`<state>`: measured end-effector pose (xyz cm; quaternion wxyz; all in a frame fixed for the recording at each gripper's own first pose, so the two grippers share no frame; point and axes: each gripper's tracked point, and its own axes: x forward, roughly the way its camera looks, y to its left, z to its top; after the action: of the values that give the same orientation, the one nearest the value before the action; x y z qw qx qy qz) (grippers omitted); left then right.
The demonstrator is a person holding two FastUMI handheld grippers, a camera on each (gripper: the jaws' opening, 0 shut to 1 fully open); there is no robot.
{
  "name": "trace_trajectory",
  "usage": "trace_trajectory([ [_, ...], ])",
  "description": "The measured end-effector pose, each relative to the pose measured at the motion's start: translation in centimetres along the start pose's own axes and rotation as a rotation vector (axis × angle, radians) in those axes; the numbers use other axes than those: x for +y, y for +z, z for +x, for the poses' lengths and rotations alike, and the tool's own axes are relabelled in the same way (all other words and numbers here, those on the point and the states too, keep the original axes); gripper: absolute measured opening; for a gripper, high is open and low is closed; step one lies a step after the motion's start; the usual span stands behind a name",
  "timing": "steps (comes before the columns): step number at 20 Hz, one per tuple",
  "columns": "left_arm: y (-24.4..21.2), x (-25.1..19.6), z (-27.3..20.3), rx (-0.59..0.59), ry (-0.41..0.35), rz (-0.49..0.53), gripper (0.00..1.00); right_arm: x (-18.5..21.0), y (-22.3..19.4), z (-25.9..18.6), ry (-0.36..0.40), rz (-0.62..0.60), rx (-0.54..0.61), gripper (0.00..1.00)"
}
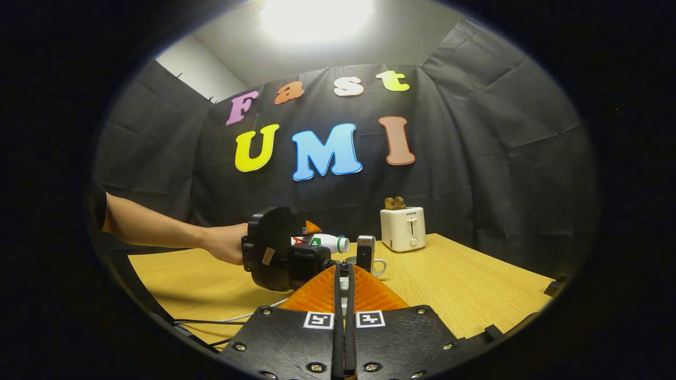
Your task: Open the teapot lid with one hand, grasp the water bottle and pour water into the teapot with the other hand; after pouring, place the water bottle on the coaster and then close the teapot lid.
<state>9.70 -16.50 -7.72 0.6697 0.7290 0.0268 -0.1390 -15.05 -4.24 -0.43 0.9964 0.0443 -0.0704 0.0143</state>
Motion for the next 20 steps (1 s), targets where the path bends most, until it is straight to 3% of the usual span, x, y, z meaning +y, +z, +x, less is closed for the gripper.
trace_trajectory([
  [3,0.3,0.4,-0.1,-0.003,0.016,0.052,0.74,0.0,0.2,-0.1,-0.001,-0.001,-0.002,0.01],
  [4,0.4,0.5,-0.1,-0.005,0.025,0.069,0.79,0.0,0.2,-0.1,-0.001,0.000,-0.001,0.01],
  [8,0.9,0.7,-0.2,-0.012,0.023,0.095,0.71,-0.1,0.1,-0.2,0.002,0.005,0.004,0.01],
  [20,0.6,1.0,0.0,-0.017,0.033,0.147,0.74,-0.1,0.5,-0.1,-0.001,0.005,-0.007,0.01],
])
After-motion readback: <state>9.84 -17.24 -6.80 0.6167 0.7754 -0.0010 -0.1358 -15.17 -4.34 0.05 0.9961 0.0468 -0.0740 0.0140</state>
